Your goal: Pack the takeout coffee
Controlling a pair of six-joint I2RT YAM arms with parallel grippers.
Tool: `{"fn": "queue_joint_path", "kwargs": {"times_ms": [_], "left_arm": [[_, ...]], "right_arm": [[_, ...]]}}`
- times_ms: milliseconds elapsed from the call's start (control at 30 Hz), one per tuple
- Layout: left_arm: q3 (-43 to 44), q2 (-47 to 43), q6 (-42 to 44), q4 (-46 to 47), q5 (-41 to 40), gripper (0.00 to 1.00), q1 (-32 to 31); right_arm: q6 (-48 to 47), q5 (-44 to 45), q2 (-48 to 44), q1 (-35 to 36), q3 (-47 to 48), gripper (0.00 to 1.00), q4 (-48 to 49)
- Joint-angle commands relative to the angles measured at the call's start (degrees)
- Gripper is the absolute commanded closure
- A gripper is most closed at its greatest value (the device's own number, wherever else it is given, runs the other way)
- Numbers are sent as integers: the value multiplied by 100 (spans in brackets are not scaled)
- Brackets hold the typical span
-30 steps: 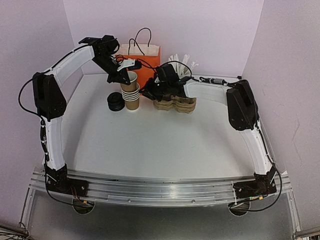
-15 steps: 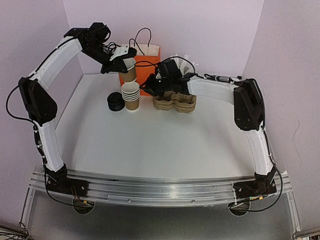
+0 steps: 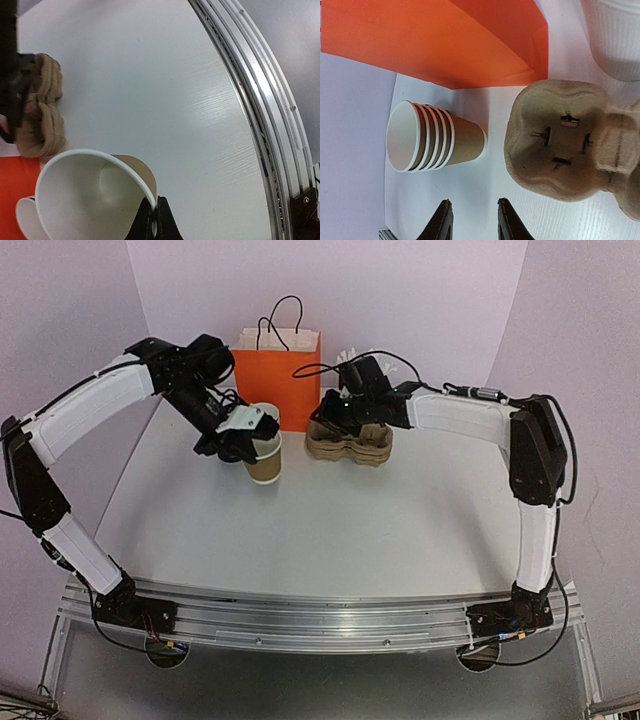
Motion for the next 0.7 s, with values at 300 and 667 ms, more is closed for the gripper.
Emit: {"fn": "queue_joint_path", "kwargs": {"times_ms": [300, 667], "left_arm": [[-2415, 70, -98, 3431, -106, 100, -280], [-2143, 787, -25, 2847, -167, 100, -275]], "right_arm": [[-480, 741, -1504, -21, -785, 72, -285], [-495, 693, -1474, 4, -794, 71, -307]]}}
